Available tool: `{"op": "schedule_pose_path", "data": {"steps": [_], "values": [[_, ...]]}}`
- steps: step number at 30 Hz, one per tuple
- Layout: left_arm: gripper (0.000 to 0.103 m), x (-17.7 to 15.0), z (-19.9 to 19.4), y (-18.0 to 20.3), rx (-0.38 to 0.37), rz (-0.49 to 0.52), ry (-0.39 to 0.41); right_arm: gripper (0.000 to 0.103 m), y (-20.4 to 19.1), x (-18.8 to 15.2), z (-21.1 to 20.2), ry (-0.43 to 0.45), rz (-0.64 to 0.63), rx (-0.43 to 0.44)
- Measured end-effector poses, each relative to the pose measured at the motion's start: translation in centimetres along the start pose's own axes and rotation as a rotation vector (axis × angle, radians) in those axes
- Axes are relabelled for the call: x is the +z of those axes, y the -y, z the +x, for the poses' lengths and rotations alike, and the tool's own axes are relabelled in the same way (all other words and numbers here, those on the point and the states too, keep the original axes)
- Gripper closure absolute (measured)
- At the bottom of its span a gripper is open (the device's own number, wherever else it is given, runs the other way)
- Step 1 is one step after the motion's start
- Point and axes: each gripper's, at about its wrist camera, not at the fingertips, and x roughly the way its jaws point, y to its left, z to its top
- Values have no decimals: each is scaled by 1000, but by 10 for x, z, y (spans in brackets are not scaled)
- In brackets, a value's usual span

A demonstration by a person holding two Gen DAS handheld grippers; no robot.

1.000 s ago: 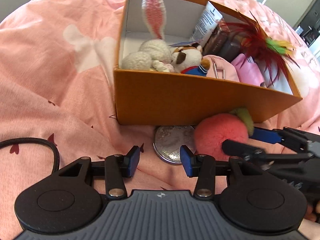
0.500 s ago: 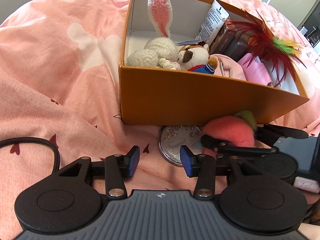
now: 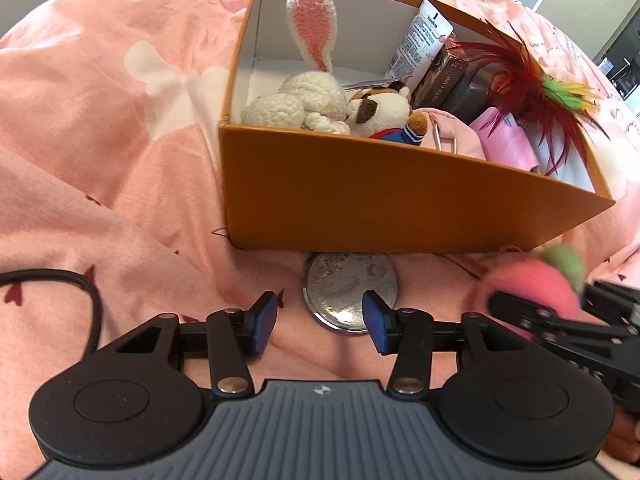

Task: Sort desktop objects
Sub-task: 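Grasp the pink-green pompom ball with the right tool while the left approaches the silver tin, then grasp the round silver tin edgewise with the left tool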

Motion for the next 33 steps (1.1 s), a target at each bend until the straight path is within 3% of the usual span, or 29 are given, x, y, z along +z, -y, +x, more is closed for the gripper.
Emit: {"op": "schedule_pose_path", "data": {"steps": [5, 13, 19, 22, 31, 33], "values": [[44, 9, 9, 11, -18, -35, -58, 53, 24, -5, -16, -4, 61, -77], [43, 9, 35, 9, 6, -155, -84, 48, 35, -13, -7, -32, 89, -65], [26, 7, 45, 10, -12, -176, -75, 46, 37, -14, -7, -32, 111, -49], [25, 5, 50, 6, -33, -205, -71, 46, 37, -14, -4, -33, 119, -40], [25, 0, 51, -1, -56, -248, -44, 45, 36, -14, -3, -40, 113, -37], [41, -2, 46, -1, -41, -247, -26, 45, 36, -14, -3, -40, 114, -37]]}}
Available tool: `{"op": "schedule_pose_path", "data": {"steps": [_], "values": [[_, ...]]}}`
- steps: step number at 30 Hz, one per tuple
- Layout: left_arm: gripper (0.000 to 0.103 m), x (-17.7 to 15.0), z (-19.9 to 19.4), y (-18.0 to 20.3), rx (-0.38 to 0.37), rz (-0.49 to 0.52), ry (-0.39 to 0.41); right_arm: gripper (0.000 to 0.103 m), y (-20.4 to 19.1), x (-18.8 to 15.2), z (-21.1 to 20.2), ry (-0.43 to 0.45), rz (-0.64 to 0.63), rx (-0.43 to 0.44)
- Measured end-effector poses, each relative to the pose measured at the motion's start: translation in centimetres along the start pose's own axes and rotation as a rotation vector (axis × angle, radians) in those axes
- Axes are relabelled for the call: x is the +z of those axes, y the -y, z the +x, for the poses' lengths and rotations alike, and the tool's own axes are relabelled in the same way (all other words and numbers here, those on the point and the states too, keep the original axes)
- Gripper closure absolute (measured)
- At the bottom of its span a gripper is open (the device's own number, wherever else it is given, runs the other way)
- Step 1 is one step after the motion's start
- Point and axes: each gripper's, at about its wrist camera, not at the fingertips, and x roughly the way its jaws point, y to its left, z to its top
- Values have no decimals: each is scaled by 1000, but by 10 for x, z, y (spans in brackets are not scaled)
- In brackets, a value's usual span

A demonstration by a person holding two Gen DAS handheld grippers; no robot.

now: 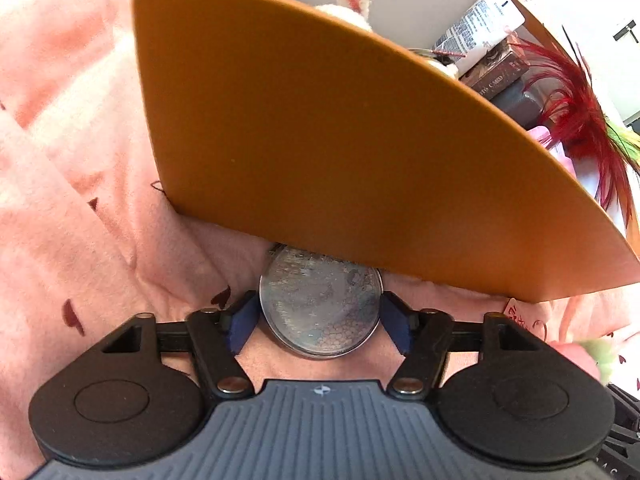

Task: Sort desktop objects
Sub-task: 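Grasp the round silver tin edgewise with the left tool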

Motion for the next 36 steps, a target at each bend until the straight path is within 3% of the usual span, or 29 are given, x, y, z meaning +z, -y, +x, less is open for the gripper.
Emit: {"op": "schedule_pose_path", "data": {"steps": [2, 4, 12, 14, 16, 21, 22, 26, 31, 36], "values": [[54, -3, -7, -2, 1, 1, 16, 45, 0, 0, 0, -1, 3, 1], [61, -5, -11, -4, -5, 8, 20, 45, 0, -1, 0, -3, 5, 2], [80, -15, -34, -18, -85, -19, 46, 45, -1, -2, 1, -10, 8, -1], [103, -17, -40, -23, -115, -43, 48, 45, -2, -3, 2, -10, 6, -4], [103, -10, -42, -36, -179, -79, 37, 45, -3, -2, 2, -12, 3, -5], [103, -12, -38, -32, -158, -96, 22, 45, -3, -1, 2, -12, 1, -6], [102, -6, -33, -24, -153, -114, 15, 45, -3, -1, 2, -13, 2, -6], [73, -2, -19, -26, -148, -203, -4, 45, -3, -1, 2, -13, 1, -6], [49, 1, 2, -22, -131, -217, -43, 45, -4, 0, 3, -14, -2, -8], [34, 6, 22, -17, -143, -222, -71, 45, -7, -1, 3, -14, -3, -10]]}}
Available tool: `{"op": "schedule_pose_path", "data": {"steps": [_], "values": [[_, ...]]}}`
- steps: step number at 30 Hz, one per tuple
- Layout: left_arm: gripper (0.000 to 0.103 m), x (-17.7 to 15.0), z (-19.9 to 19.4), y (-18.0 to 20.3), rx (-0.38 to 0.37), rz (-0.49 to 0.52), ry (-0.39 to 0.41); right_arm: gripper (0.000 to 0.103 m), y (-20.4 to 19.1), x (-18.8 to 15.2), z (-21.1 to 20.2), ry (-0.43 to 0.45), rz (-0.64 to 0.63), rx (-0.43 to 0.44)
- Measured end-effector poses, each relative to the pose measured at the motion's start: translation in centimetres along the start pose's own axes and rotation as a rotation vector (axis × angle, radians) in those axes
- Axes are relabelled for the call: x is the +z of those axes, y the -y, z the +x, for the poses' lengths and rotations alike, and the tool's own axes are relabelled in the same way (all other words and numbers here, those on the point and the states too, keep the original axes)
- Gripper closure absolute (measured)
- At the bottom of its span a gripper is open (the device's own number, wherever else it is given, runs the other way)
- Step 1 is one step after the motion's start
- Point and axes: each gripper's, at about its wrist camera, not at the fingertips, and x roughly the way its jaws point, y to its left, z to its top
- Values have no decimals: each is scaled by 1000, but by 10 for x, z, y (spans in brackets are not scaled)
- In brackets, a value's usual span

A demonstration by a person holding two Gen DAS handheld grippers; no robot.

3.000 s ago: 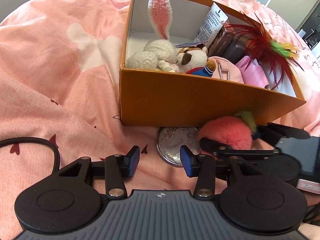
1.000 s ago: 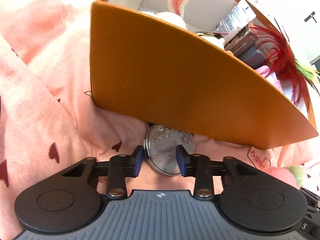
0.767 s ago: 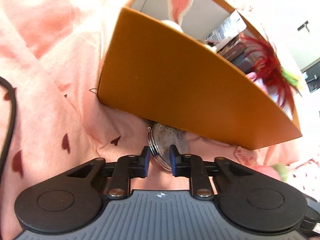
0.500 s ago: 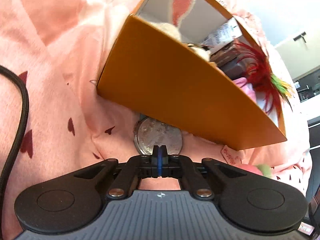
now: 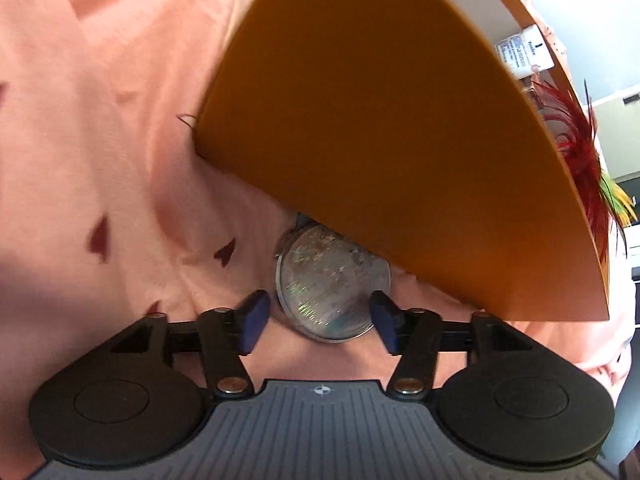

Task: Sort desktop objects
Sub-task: 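Grasp the round silver tin edgewise with the left tool, then lift the silver tin and pompom ball over the box with both tools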

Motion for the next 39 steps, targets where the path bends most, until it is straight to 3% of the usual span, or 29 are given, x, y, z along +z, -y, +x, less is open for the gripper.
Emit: {"op": "schedule_pose_path", "data": {"steps": [3, 8, 9, 10, 14, 26, 33, 39], "values": [[27, 4, 9, 1, -14, -21, -1, 45, -3, -1, 0, -2, -1, -2], [27, 5, 15, 8, 4, -5, 9, 44, -6, -2, 0, -3, -6, -5], [29, 4, 13, 7, 1, -8, 14, 44, -6, -2, 0, -3, -5, -4], [49, 3, 10, 6, 11, -12, 29, 45, -6, -3, 0, -3, -3, -3], [69, 1, -1, -3, -43, -57, 54, 44, -6, -3, 1, -6, -2, -3], [86, -12, -25, -2, -119, -58, 73, 44, -5, -2, 1, -8, 7, 2], [88, -13, -39, 3, -100, 69, 55, 44, -5, -2, 1, -7, 6, 2], [88, -35, -69, 24, -33, 325, 47, 44, -4, -2, 1, -8, 6, 3]]}}
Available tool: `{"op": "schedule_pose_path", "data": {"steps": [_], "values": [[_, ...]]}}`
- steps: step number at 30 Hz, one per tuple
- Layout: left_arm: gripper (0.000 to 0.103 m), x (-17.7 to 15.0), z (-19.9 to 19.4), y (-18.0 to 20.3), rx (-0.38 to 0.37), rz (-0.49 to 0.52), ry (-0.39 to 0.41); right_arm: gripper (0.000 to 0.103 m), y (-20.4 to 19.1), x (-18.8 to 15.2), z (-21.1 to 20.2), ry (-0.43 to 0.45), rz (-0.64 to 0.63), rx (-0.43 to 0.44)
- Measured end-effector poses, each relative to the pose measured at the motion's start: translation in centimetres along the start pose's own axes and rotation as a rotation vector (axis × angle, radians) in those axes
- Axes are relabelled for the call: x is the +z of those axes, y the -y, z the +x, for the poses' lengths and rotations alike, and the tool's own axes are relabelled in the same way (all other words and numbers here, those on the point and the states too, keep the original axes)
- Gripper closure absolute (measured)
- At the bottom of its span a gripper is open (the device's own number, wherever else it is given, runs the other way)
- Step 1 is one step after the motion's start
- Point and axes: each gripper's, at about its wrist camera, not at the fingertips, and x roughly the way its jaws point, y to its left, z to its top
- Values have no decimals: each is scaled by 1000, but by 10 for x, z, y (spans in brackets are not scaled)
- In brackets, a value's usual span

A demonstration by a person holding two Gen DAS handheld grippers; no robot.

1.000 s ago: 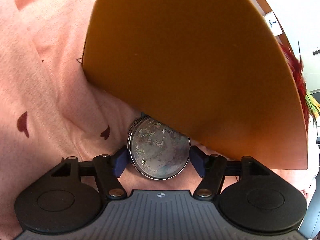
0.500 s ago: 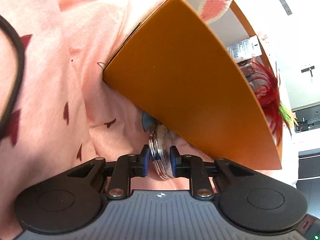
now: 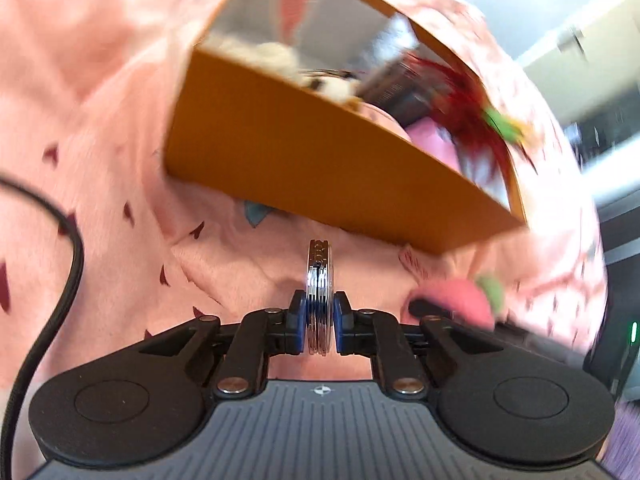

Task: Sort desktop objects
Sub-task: 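Lift the silver tin and pompom ball over the box with both tools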

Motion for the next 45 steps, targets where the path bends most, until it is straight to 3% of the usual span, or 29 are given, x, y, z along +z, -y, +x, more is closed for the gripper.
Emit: {"op": "schedule_pose_path", "data": {"steps": [3, 5, 12, 19, 24, 28, 35, 45], "values": [[88, -3, 2, 19, 34, 145, -19, 44, 1, 1, 0, 0, 4, 4], [88, -6, 9, 26, 33, 184, -35, 44, 2, 2, -1, 1, 10, 10], [87, -6, 31, 20, 14, 157, -92, 44, 11, 2, -2, 13, 55, 54], [87, -13, 40, 20, 17, 180, -135, 42, 10, 2, -2, 13, 54, 34], [88, -14, 40, 17, 5, 176, -113, 42, 16, 1, -2, 8, 74, 30], [88, -15, 36, 16, 3, 180, -97, 50, 16, 0, 0, 1, 76, 31], [88, -11, 14, 15, -9, 185, -30, 55, 17, 2, -17, 52, 72, 65], [88, 2, -32, 26, -103, 194, 43, 56, 2, 18, -73, 164, 38, 241]]}}
